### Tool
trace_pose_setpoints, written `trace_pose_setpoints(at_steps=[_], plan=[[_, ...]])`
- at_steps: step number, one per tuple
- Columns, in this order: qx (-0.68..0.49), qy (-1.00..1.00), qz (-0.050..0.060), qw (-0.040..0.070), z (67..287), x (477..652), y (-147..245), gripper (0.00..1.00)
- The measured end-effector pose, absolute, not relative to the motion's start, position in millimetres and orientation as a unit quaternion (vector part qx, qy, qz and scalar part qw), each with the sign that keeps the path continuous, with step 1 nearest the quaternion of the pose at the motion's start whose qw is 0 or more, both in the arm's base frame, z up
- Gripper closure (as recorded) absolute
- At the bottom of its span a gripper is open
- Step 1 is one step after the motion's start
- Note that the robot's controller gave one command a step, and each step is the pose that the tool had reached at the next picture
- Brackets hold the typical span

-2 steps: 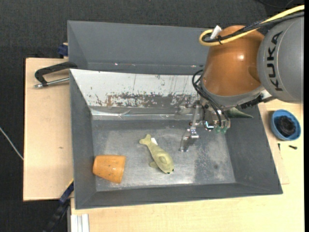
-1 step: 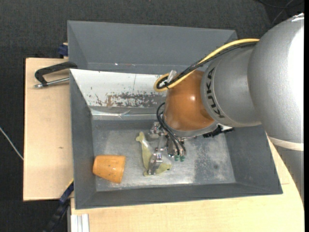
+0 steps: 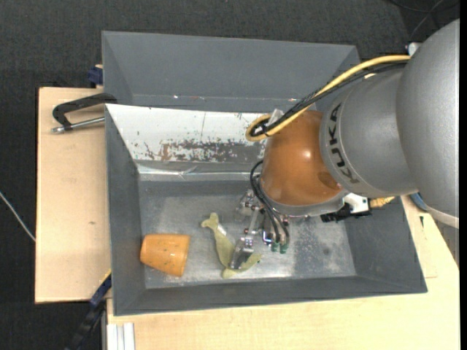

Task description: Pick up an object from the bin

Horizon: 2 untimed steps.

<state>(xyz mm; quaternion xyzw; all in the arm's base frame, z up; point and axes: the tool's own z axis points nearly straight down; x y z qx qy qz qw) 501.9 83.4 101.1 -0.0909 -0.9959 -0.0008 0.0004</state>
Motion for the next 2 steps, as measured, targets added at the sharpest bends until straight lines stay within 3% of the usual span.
trace_pose_setpoints(at_steps=[1, 2], plan=[[-0.189, -0.982, 0.000, 0.001, 100, 492.5, 58, 0.00], [-0.242, -0.970, -0.001, -0.003, 72, 508.5, 110, 0.00]])
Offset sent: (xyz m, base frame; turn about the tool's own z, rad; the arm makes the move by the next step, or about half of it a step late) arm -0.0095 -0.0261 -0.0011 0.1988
